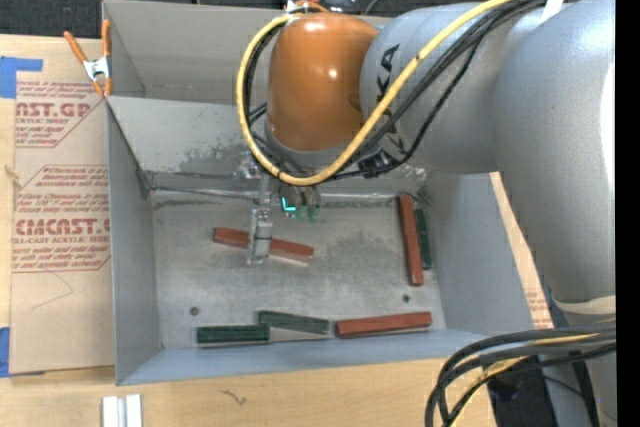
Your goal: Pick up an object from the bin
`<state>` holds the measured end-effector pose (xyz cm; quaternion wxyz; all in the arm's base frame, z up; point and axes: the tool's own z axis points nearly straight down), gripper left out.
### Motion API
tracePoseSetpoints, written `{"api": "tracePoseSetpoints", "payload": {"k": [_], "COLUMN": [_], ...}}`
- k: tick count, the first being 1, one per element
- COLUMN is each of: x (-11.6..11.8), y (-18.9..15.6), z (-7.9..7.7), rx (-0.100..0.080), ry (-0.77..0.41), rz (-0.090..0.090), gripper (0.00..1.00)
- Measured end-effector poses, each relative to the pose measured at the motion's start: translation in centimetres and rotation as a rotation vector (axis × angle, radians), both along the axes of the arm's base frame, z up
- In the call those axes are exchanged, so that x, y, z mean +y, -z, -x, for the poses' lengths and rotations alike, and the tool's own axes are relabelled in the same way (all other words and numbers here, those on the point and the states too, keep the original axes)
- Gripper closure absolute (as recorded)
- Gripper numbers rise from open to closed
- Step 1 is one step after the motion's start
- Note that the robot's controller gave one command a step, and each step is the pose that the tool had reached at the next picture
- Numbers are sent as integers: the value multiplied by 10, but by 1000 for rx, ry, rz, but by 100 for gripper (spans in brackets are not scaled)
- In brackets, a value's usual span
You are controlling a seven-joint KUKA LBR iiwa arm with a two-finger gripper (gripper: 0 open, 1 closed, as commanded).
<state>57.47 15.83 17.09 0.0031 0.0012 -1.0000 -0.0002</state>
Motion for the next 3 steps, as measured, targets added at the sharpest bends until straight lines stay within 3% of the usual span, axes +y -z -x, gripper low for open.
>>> {"api": "tracePoseSetpoints", "payload": {"k": [1,2,3], "x": [-38,-36,-59], "y": [106,100,-42], "z": [-7,-10,34], "rx": [-1,-9,-14], "ry": [-14,-15,-4], "rz": [2,-2,-2], "gripper": [0,100,100]}}
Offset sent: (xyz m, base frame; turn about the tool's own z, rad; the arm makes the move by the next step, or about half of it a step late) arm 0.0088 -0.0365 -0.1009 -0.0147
